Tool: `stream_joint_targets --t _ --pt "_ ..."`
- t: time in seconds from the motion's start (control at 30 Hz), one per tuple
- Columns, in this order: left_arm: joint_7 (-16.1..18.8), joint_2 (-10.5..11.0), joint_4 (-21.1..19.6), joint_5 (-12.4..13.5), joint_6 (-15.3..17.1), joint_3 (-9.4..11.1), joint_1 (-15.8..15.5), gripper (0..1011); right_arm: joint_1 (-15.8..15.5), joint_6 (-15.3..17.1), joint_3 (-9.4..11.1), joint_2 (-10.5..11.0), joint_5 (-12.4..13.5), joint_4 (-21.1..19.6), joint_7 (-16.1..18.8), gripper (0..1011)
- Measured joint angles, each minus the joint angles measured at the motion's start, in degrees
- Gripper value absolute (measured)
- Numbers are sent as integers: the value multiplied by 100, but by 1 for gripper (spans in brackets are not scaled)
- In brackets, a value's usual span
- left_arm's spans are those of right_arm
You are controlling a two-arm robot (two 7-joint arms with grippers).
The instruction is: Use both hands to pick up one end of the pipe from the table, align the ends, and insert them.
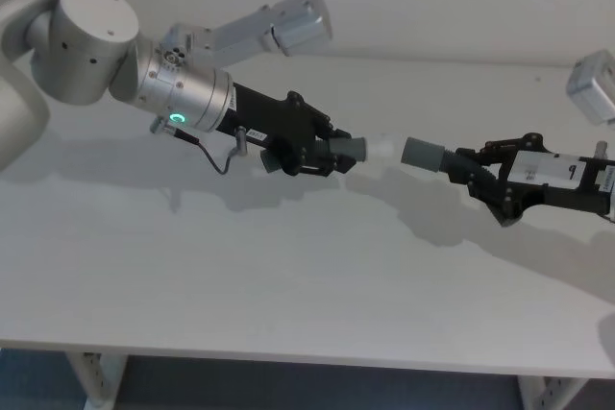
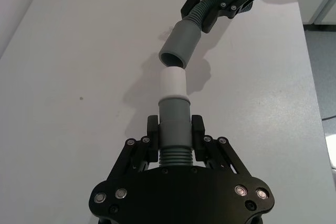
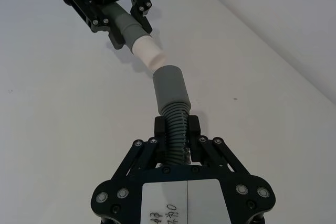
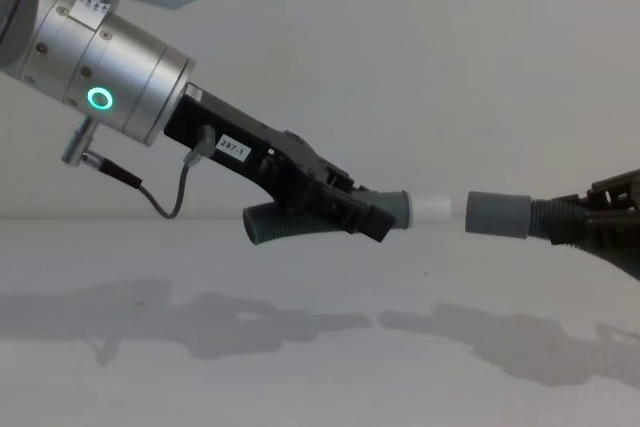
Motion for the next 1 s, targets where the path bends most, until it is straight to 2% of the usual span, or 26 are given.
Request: stream_joint_targets --t 1.0 --pt "-37 -104 92 27 -35 33 -63 351 -23 -111 -59 162 247 -68 117 237"
